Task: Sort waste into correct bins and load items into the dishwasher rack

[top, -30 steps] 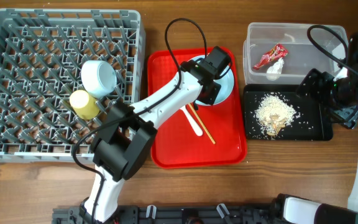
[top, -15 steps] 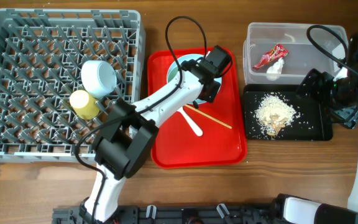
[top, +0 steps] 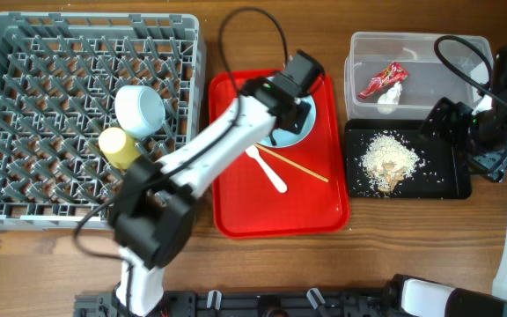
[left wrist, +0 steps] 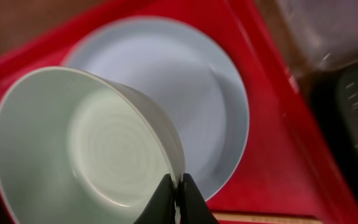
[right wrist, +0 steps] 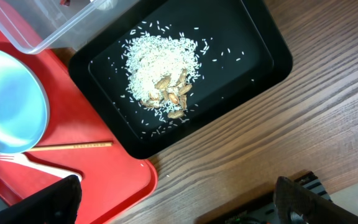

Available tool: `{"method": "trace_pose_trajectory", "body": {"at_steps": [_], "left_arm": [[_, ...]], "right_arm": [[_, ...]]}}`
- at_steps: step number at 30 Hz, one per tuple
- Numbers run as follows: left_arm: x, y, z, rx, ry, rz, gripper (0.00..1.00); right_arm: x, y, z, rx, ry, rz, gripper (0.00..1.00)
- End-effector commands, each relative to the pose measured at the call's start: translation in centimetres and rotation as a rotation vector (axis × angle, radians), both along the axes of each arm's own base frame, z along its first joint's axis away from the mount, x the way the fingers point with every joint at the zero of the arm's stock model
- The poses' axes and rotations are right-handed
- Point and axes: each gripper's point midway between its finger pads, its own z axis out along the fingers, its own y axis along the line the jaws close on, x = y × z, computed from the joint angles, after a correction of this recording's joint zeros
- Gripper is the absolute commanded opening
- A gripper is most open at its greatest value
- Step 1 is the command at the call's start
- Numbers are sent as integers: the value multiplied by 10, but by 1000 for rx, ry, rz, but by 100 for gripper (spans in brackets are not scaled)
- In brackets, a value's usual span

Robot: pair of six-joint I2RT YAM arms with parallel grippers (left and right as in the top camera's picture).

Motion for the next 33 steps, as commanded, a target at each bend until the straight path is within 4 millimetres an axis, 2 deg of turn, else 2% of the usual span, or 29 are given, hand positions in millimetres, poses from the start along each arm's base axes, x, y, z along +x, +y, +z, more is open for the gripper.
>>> {"method": "trace_pose_trajectory", "body": {"at_steps": [1,4,8,11,15,20,25,28,30,33], "left_arm": [[10,24,79,-159,-93,38,4],[15,44,110,-261,-107,53,4],[27,84,148,-430,-113,72,4],[37,113,162,-558,-96,64,4],[50,153,167,-701,-65,59,4],[68,194,161,-873,-30,52,4],[75,214,155,-1062,18,-27,4],[84,226,140,-1109,39,-22,4],[94,244,116,-1125,69,38,4],[99,255,98,-1145,97,76,4]], "right_arm": [[-1,-2,9,-15,-30,1,100],[-1,-2,9,-15,-30,1,100],[-1,-2,9,-15,-30,1,100],[-2,-2,9,-15,-29,1,100],[-1,-2,9,-15,-31,1,99],[-1,-2,9,-16,-31,1,100],[-1,-2,9,-15,-32,1,100],[-1,-2,9,-15,-31,1,100],[-1,-2,9,-15,-30,0,100],[-1,-2,9,-15,-30,0,100]]}}
